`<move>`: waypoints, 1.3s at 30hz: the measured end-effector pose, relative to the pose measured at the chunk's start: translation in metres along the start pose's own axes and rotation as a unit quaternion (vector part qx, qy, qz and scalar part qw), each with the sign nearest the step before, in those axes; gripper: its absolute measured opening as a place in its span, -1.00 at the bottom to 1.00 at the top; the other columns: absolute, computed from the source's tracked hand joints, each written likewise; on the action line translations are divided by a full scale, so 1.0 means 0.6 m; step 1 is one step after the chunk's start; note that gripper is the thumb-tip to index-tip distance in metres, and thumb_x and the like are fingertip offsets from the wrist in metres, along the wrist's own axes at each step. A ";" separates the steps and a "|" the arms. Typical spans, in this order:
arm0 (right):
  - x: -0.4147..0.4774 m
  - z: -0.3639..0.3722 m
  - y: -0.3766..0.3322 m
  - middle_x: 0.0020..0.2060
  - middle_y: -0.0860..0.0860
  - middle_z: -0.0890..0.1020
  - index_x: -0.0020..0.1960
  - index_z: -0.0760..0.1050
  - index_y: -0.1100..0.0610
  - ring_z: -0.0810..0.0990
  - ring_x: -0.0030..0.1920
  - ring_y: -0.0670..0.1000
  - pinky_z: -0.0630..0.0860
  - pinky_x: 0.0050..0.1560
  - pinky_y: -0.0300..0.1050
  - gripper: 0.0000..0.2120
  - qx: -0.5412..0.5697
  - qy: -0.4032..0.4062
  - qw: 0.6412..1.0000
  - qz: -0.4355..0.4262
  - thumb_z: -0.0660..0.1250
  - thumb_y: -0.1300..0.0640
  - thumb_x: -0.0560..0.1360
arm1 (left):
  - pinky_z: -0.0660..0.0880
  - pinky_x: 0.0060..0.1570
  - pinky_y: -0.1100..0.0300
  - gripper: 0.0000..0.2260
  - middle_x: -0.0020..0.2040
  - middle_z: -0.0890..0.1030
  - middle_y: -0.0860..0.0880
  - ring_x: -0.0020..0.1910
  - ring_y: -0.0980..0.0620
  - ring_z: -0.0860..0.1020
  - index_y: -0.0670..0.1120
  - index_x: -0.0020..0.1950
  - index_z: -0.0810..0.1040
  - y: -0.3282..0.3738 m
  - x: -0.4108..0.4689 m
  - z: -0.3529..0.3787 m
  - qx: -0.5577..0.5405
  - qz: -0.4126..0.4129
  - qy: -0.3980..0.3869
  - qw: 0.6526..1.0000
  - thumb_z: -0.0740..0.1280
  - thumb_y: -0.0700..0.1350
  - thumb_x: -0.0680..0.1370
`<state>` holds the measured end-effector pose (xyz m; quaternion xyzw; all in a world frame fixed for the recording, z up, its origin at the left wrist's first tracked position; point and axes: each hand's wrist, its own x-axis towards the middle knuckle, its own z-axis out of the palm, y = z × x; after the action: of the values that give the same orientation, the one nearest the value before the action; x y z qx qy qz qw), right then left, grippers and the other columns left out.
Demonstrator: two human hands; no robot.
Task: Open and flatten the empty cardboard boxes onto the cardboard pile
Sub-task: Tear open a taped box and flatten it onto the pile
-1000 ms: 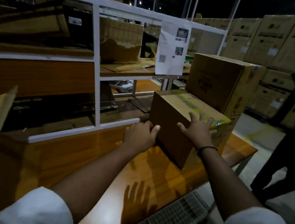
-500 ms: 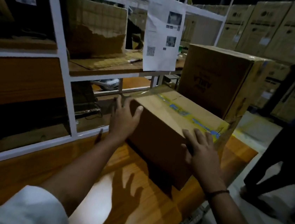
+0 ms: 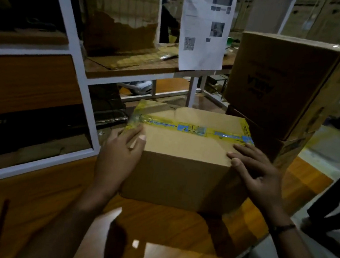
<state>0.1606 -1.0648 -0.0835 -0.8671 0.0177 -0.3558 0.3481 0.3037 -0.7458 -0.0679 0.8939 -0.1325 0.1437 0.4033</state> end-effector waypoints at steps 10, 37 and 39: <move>0.059 0.094 -0.010 0.49 -0.05 0.45 0.35 0.60 0.08 0.37 0.51 -0.09 0.49 0.38 -0.06 -0.56 0.126 -0.071 0.988 -0.063 0.34 -0.13 0.57 | 0.41 0.07 0.15 -0.61 0.45 0.42 -0.02 0.36 0.02 0.39 0.23 0.44 0.50 -0.026 -0.169 -0.089 -0.042 -0.129 0.185 0.973 0.31 0.22 0.61; 0.012 0.097 0.070 0.36 -0.51 0.32 0.55 0.26 -0.18 0.37 0.40 -0.16 0.43 0.25 -0.06 -0.31 0.252 -0.151 0.955 0.047 0.28 -0.35 0.48 | 0.48 0.37 -0.16 -0.40 0.49 0.46 0.06 0.43 0.00 0.48 0.20 0.54 0.40 0.018 -0.325 -0.026 -0.287 -0.184 0.291 0.894 0.25 0.40 0.54; -0.007 0.102 0.077 0.43 -0.36 0.39 0.57 0.18 -0.29 0.43 0.42 -0.08 0.50 0.25 -0.01 -0.30 0.284 -0.162 0.943 0.067 0.32 -0.34 0.49 | 0.58 0.25 -0.02 -0.36 0.44 0.54 0.02 0.36 0.00 0.56 0.12 0.57 0.38 0.030 -0.329 -0.002 -0.352 -0.196 0.313 0.860 0.21 0.41 0.57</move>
<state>0.2063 -1.0624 -0.1455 -0.7748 -0.0824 -0.1767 0.6014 0.1145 -0.7324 -0.1264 0.6073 0.1374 0.2779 0.7315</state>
